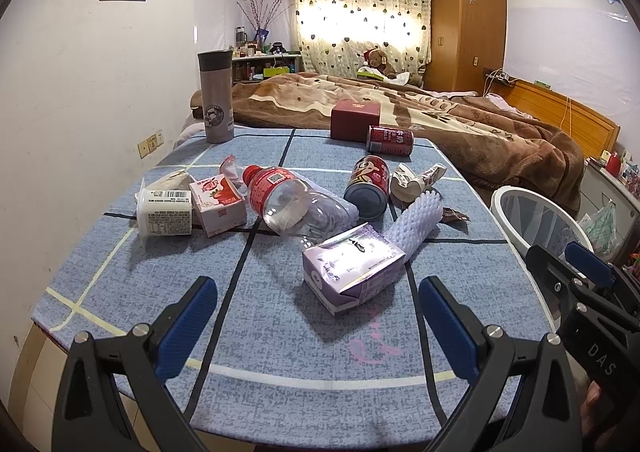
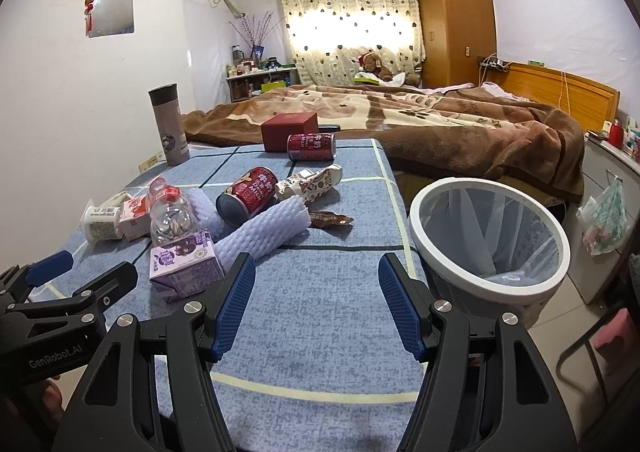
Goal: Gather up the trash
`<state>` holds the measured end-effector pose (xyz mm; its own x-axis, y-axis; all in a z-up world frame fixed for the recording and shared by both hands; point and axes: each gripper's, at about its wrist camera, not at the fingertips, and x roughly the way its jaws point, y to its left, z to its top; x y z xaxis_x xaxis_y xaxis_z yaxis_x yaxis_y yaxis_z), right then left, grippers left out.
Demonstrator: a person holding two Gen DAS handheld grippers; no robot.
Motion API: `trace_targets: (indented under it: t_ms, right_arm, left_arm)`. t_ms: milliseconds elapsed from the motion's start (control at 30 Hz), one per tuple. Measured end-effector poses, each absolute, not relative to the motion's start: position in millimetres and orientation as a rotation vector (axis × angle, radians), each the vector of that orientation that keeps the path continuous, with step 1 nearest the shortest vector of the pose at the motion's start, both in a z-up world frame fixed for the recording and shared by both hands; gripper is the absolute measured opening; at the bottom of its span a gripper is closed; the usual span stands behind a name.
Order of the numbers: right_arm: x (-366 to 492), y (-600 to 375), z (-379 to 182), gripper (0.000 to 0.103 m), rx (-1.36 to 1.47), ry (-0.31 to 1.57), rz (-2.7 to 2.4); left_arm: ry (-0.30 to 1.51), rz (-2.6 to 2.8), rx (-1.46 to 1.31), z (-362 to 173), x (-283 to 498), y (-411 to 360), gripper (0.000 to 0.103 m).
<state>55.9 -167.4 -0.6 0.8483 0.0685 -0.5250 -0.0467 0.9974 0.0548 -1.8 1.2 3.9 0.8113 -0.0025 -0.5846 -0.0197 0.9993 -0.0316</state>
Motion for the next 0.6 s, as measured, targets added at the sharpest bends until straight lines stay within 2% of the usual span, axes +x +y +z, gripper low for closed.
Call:
trace_targets:
  t_ms: [600]
  right_arm:
    - [55.5, -166.7, -0.7, 0.066, 0.038, 0.556, 0.059]
  left_arm:
    - [0.623, 0.008, -0.040, 3.9, -2.8, 2.4, 0.102]
